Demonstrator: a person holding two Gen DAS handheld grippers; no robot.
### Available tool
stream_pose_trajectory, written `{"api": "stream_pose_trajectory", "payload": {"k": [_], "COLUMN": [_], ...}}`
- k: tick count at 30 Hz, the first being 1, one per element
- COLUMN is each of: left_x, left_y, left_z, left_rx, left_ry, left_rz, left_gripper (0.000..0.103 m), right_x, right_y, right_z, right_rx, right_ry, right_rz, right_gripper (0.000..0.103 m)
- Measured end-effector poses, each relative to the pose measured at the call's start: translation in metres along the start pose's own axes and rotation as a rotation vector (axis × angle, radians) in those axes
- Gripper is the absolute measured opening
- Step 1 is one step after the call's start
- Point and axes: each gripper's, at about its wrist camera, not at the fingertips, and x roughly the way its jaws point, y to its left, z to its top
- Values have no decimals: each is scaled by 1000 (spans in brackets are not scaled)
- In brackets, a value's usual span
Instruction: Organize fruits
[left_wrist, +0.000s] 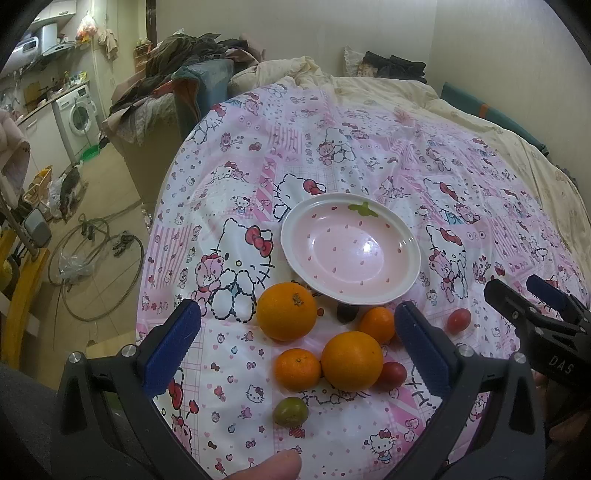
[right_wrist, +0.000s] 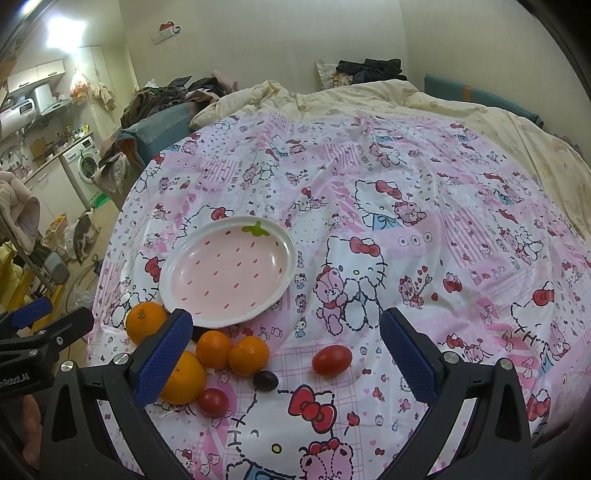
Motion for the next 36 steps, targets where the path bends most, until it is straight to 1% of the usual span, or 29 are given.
{"api": "stream_pose_trajectory", "payload": {"k": [9, 13, 19, 21, 22, 24, 26, 27, 29, 30, 31, 32, 34, 35, 36], "left_x": [2, 3, 3, 6, 7, 10, 12, 12, 13, 14, 16, 18, 24, 25, 26], "left_y": [-2, -1, 1, 1, 3, 7, 14, 17, 23, 26, 30, 34, 42, 45, 47], "left_z": [-1, -1, -1, 0, 0, 1, 1, 2, 1, 0, 0, 0, -1, -2, -2], "left_rx": [3, -8, -7, 1, 1, -12, -38, -52, -65, -71, -82, -101, -142, -155, -166], "left_ry": [-5, 3, 4, 18, 25, 40, 53, 57, 66, 73, 85, 103, 141, 153, 165], "left_rz": [6, -3, -5, 7, 17, 25, 41, 48, 56, 62, 66, 61, 49, 47, 47], "left_gripper": [103, 103, 103, 103, 103, 103, 103, 103, 103, 103, 103, 103, 103, 103, 103], "right_x": [2, 0, 4, 5, 8, 16, 31, 34, 48, 51, 58, 63, 72, 75, 78], "right_y": [0, -2, -3, -3, -4, -14, -36, -42, -66, -71, -79, -85, -86, -84, -82], "right_z": [-1, 0, -1, -1, 0, 3, 7, 8, 7, 6, 4, 0, -7, -10, -11], "right_rx": [-3, 7, 19, 16, 11, 42, 124, 151, 237, 257, 288, 312, 328, 324, 321], "right_ry": [15, 6, 29, 39, 68, 119, 224, 244, 325, 348, 396, 433, 496, 513, 525], "right_rz": [2, 2, 9, 7, 7, 26, 37, 44, 34, 31, 34, 47, 56, 67, 69], "right_gripper": [103, 103, 103, 103, 103, 103, 103, 102, 102, 99, 97, 94, 90, 86, 83]}}
